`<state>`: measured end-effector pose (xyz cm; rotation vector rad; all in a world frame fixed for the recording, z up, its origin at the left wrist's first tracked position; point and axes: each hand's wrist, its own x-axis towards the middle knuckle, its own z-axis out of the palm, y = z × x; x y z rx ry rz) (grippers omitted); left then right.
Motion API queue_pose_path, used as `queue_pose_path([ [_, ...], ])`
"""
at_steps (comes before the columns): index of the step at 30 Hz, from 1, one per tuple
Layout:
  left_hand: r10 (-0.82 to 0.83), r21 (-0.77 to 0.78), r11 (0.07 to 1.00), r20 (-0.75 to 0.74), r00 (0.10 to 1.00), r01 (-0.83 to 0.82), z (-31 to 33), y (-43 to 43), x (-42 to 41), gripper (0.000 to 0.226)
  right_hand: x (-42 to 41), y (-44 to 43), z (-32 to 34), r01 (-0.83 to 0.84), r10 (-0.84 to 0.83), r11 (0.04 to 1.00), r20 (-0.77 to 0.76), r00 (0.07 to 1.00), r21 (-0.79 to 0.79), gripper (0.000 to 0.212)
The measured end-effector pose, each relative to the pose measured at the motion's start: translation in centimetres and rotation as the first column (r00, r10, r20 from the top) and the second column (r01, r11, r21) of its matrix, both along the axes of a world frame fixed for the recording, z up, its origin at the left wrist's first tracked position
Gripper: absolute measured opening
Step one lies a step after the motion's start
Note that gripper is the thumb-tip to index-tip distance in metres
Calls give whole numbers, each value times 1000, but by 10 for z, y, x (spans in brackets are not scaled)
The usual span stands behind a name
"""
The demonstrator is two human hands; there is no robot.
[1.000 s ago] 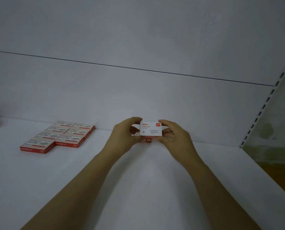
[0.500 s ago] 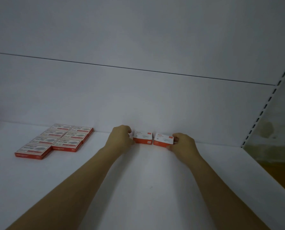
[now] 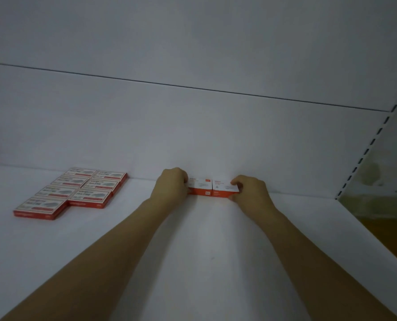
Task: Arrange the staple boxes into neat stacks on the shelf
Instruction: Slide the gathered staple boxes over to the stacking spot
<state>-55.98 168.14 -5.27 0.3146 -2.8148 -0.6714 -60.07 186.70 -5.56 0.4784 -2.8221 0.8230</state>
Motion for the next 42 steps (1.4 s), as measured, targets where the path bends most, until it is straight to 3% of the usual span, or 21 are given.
queue_pose_path([
  [2, 13, -89, 996, 49, 999, -8, 3, 3, 4, 23, 0, -2, 9, -16, 15, 978, 9, 1000, 208, 38],
  [4, 40, -192, 981, 66, 997, -27, 10, 3, 9, 22, 5, -6, 20, -28, 28, 919, 5, 1000, 393, 35],
  [7, 90, -293, 953, 36, 995, -76, 23, -1, 23, 18, 11, -18, 34, -59, 84, 863, -26, 996, 501, 38],
  [14, 278, -354, 899, 11, 961, -256, 48, -40, 96, 19, 40, -67, 65, -278, 324, 798, 8, 946, 535, 41],
  [20, 535, -377, 785, 12, 845, -491, 72, -82, 181, 15, 85, -128, 79, -464, 555, 721, -29, 831, 515, 37],
  [26, 675, -389, 679, -5, 738, -623, 86, -126, 260, 19, 142, -199, 88, -595, 710, 629, -58, 702, 501, 39],
  [33, 773, -335, 596, -7, 634, -730, 80, -201, 331, 22, 198, -289, 86, -680, 787, 556, -42, 615, 478, 33],
  [42, 739, -316, 639, 1, 674, -701, 81, -315, 376, 28, 237, -412, 85, -663, 789, 550, -57, 612, 507, 37],
])
